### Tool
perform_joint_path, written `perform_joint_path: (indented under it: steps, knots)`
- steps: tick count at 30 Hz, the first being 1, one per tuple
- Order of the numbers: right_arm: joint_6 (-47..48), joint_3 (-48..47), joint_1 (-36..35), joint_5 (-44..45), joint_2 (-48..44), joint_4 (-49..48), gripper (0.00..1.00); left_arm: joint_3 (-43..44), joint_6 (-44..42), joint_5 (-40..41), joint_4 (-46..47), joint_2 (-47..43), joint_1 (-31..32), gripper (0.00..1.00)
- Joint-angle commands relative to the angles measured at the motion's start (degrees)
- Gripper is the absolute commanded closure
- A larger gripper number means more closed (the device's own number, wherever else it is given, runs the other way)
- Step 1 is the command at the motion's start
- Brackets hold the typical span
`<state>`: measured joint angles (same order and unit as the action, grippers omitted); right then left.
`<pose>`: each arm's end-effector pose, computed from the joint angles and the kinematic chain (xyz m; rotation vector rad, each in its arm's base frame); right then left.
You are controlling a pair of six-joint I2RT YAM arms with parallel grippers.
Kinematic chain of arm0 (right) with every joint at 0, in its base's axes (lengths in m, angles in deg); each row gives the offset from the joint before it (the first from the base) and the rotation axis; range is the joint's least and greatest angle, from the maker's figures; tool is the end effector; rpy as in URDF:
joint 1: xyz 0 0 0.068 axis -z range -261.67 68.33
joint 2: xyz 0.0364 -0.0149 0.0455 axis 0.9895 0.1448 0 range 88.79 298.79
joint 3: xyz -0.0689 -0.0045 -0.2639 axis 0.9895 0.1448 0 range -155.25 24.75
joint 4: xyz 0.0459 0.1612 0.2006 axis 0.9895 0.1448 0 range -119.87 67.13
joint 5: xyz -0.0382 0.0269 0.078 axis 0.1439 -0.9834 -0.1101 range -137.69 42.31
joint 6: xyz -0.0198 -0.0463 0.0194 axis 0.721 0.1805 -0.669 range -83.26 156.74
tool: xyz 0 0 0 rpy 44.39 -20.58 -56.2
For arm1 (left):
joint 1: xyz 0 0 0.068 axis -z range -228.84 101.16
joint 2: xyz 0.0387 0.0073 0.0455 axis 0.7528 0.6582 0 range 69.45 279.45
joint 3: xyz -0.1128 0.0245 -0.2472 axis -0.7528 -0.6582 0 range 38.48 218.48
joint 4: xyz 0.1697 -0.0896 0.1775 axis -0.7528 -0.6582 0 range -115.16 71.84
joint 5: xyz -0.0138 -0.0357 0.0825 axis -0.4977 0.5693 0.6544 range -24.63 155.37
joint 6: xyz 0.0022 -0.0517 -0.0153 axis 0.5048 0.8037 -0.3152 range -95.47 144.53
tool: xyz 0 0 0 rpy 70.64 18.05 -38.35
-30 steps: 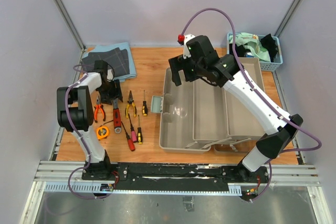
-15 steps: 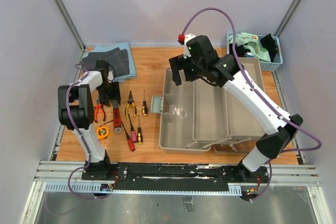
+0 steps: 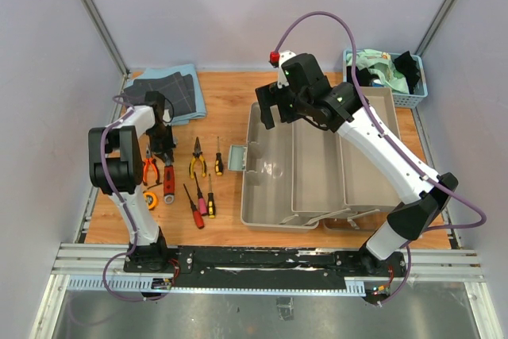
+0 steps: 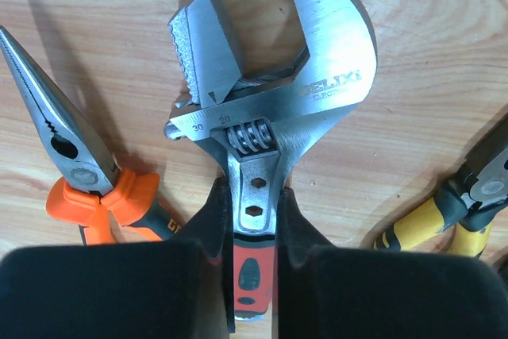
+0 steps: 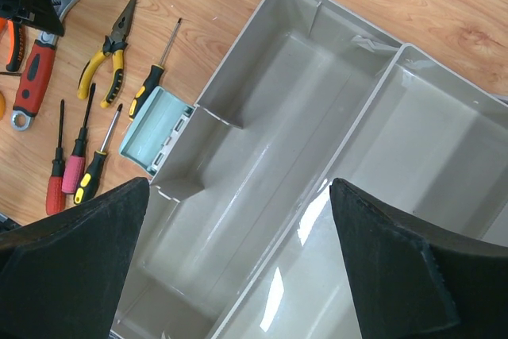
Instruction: Pack the tool kit
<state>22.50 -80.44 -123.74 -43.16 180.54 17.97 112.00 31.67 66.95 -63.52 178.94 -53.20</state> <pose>0.2563 0.2274 0.4308 -0.4861 2.1542 0.4723 0.3570 0.0283 0.1587 -0.3026 2.9741 0.0358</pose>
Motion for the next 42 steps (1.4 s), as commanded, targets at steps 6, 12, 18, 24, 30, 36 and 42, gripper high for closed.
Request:
perform_joint_path:
  steps: [6,12,18,24,30,36,42]
  knots:
    - [-0.69,0.69,0.39,1.27,-1.48,-0.55,0.02,-0.17,-0.89,-1.81,-0.07,3.18,0.32,1.00]
    - [-0.35,1.08,1.00,0.96,-1.70,-0.55,0.02,5.13,-0.86,-4.28,-3.37,-0.95,0.47,1.00]
    - [0.20,1.03,1.68,0.32,-1.71,-0.89,0.02,11.80,-0.72,-5.81,-7.51,-3.13,1.38,1.00]
    - [0.31,2.00,2.15,1.19,-2.54,-0.90,0.02,16.56,0.46,-12.43,-8.68,-6.07,2.62,1.00]
    - [-0.34,3.99,3.14,3.77,-5.13,-0.89,0.02,23.45,2.16,-20.90,-8.44,-8.07,6.83,1.00]
    - [-1.10,5.95,3.83,5.70,-8.03,-0.86,0.02,30.01,5.26,-30.88,-6.89,-9.04,10.46,1.00]
    - [-1.70,8.43,4.53,8.10,-11.37,-0.83,0.02,28.64,12.80,-40.45,0.72,-10.90,12.70,1.00]
